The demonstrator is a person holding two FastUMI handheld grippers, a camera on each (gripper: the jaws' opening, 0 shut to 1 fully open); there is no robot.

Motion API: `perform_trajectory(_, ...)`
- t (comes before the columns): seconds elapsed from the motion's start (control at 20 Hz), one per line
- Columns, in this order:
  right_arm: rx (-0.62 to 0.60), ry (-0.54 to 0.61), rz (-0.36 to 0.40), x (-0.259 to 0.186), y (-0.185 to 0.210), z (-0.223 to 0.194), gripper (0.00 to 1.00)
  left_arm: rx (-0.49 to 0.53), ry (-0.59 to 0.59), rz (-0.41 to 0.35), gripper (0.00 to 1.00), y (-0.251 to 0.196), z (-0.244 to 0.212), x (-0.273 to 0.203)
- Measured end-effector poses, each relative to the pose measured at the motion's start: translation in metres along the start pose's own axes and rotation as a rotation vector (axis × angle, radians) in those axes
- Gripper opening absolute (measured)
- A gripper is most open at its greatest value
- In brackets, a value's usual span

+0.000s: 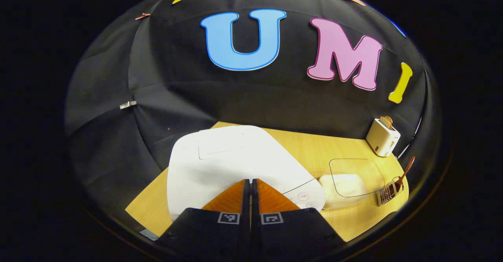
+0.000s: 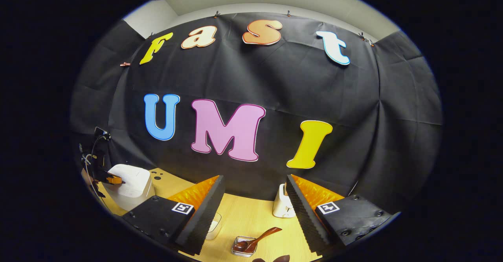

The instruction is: Close the left gripper, press the button to open the rice cooker; take a wooden spoon from the chopstick holder with the right hand, scoop a spoonful of rice and pour it into the rice cooker, then put the wooden spoon back into the chopstick holder.

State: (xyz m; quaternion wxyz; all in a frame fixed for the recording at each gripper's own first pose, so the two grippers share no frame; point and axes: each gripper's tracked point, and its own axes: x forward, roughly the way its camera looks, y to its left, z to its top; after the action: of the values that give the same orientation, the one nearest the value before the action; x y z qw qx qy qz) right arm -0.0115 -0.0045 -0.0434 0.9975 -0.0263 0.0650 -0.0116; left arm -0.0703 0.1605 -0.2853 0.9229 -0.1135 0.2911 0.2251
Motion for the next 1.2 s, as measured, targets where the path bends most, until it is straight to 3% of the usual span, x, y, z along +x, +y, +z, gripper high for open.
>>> perform_trajectory(0.25,0.001,0.003,-0.012,-0.001,-0.004,-0.002,0.98,0.08,0.013,0.025,0.06,-0.002,-0.008,0.006)
perform_trajectory(0.5,0.003,0.0,-0.01,-0.001,-0.004,-0.002,0.98,0.01,0.069,0.029,0.1,-0.002,-0.008,0.007)
perform_trajectory(0.6,0.005,-0.004,-0.012,-0.002,-0.005,0.0,0.98,-0.005,0.068,0.016,0.06,-0.001,0.001,0.004)
perform_trajectory(0.7,0.003,-0.009,-0.02,-0.002,-0.009,0.001,0.98,-0.025,-0.01,0.015,0.06,0.0,0.023,-0.002)
perform_trajectory(0.9,0.008,-0.01,-0.028,-0.003,-0.013,0.001,0.98,0.045,-0.169,0.045,0.06,0.009,0.087,-0.021)
perform_trajectory(1.2,0.028,0.027,-0.043,-0.001,-0.024,-0.021,0.98,0.001,-0.359,0.054,0.06,0.024,0.167,-0.04)
